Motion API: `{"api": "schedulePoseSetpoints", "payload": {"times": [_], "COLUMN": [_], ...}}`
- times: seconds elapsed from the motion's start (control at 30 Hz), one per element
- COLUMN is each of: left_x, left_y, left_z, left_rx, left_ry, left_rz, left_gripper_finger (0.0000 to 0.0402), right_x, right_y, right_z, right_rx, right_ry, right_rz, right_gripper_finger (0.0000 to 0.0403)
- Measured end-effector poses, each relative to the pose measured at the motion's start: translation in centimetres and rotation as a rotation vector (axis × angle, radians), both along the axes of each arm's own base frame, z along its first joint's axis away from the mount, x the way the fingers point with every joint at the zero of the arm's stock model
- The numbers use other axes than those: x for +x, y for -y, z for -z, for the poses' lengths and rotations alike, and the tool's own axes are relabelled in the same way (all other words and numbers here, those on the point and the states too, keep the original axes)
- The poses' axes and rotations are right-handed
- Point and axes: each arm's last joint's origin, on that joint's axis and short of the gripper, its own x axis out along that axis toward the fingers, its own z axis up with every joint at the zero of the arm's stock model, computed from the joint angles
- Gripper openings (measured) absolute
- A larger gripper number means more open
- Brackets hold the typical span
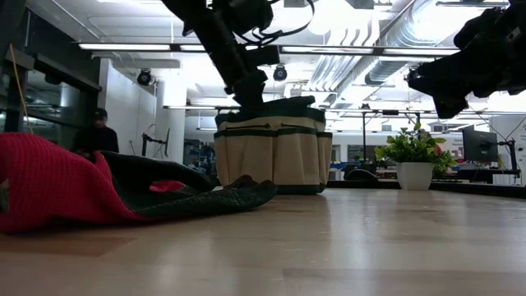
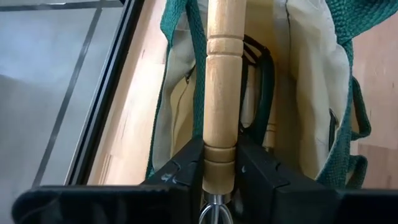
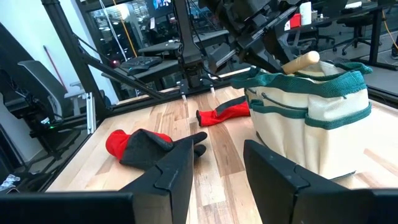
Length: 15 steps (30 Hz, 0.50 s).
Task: Pick & Place Garden tools in Gardening bag
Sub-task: Put the brown hand rake into the gardening bag
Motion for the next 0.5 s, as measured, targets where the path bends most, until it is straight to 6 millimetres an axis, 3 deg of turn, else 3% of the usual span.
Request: {"api": "schedulePoseSetpoints", "payload": {"times": [0.5], "left_x": [-0.07], "left_y": [0.15], "left_z": [0.15], "left_rx": [0.015], "left_ry": [-0.049], "left_rz": [0.111], "left_gripper_finger": [0.0071], "right_x": [0.0], "right_y": [0.0], "right_z": [0.0], "right_rx": [0.0], "right_ry": [0.0], "right_rz": [0.0], "right_gripper_finger": [0.0135]}}
